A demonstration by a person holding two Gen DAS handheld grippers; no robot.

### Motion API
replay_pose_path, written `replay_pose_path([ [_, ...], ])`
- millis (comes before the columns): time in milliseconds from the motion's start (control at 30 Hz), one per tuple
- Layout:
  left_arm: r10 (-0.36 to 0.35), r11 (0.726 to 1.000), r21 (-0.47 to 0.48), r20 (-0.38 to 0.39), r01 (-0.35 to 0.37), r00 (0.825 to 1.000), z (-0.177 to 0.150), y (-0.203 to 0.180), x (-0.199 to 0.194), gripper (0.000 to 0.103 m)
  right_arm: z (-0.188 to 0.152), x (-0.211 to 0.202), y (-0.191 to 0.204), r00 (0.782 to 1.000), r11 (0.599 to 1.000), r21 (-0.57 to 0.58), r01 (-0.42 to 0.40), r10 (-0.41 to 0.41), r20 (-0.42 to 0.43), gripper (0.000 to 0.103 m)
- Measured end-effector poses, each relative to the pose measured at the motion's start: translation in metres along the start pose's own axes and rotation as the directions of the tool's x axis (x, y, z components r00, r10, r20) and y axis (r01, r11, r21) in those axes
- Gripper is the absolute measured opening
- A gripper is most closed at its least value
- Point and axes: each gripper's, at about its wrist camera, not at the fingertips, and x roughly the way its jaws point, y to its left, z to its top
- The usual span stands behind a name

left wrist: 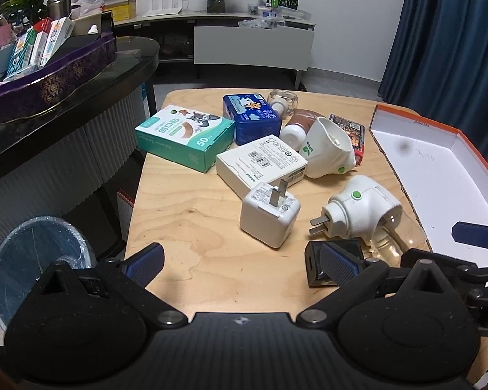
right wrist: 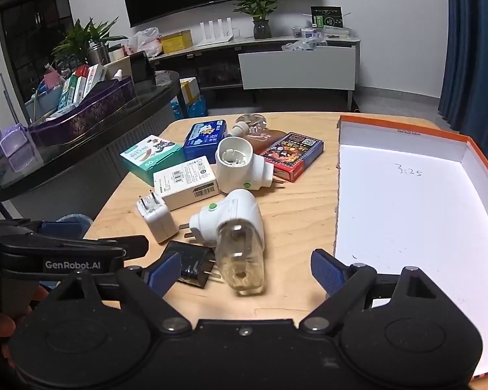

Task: Organize rigid objects
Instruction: 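Move the left tool toward the white square wall charger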

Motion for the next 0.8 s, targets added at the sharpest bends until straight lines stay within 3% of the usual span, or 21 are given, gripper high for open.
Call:
replay_pose_path([
  [433, -0.013, 1.000, 0.025, -0.007, 0.013, 1.000, 0.005, 0.001, 0.018, 0.103, 0.004, 0.025, 0.016, 1.000, 1.000, -0.013, -0.004, 0.004, -0.006, 0.102],
  [500, -0.020, 0.999, 0.025, -0.012, 0.020, 1.000, 0.006, 0.001, 0.021, 0.103, 0.005, 0.012, 0.001, 1.000, 1.000, -0.024, 0.006, -0.007, -0.009, 0.102],
  [800, -0.031, 0.999, 0.042, -0.009, 0.032, 0.999, 0.011, 0.001, 0.031, 0.103, 0.007, 0.017, 0.000, 1.000, 1.000, -0.024, 0.006, -0.006, -0.018, 0.102],
])
